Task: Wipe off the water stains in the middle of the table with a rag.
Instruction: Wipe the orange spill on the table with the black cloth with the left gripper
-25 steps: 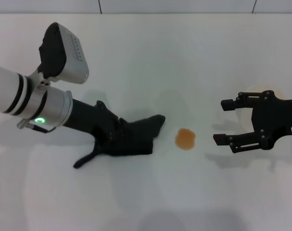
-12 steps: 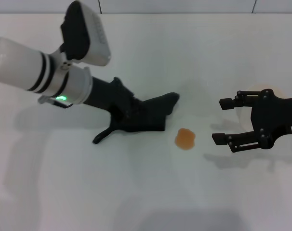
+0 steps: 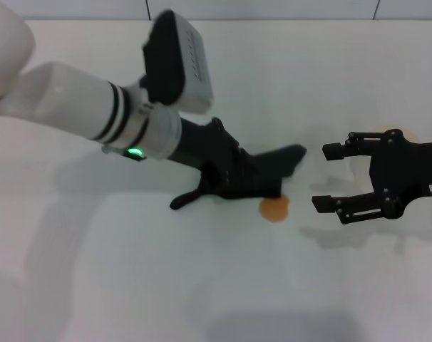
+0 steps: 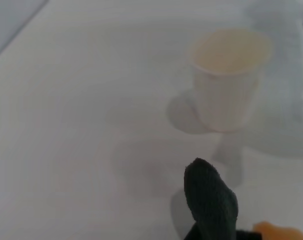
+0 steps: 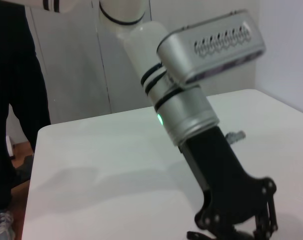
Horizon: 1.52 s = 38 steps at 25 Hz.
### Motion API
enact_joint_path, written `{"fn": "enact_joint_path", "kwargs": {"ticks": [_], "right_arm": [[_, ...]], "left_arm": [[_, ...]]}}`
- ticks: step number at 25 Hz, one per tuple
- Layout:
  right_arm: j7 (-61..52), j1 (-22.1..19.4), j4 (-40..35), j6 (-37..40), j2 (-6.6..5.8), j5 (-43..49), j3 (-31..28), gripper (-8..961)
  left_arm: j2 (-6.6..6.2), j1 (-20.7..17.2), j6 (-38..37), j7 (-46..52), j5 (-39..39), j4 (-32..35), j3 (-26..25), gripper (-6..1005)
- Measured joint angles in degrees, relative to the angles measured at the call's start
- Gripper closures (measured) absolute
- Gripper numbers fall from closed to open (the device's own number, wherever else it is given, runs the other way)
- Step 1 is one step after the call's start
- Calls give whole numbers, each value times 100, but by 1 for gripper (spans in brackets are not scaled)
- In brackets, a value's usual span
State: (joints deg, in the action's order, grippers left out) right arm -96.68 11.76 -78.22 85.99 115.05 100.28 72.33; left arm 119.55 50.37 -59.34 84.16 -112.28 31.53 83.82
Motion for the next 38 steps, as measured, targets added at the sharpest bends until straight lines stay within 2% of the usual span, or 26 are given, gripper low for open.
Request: {"fn": "enact_joint_path", "kwargs": {"ticks": [4, 11, 16, 22, 33, 38], "right_arm": [[-45, 2, -26, 21, 0, 0, 0, 112], [-79, 2, -111, 24, 0, 0, 31, 112], [-85, 2, -129, 25, 0, 1, 41, 112], [-110, 7, -148, 41, 0, 0, 46, 112], [-171, 11, -220, 50, 0, 3, 92, 112], [-217, 7, -221, 50, 0, 23, 109, 112]], "left_arm": [[7, -28, 250, -2, 368, -69, 629, 915], [22, -64, 254, -258, 838, -121, 865, 914], [24, -64, 219, -442, 1503, -115, 1529, 914], [33, -63, 144, -420, 1802, -55, 2036, 915], [-10, -158, 133, -452, 1857, 48, 2082, 915], [-33, -231, 305, -423, 1507, 19, 1759, 915]]}}
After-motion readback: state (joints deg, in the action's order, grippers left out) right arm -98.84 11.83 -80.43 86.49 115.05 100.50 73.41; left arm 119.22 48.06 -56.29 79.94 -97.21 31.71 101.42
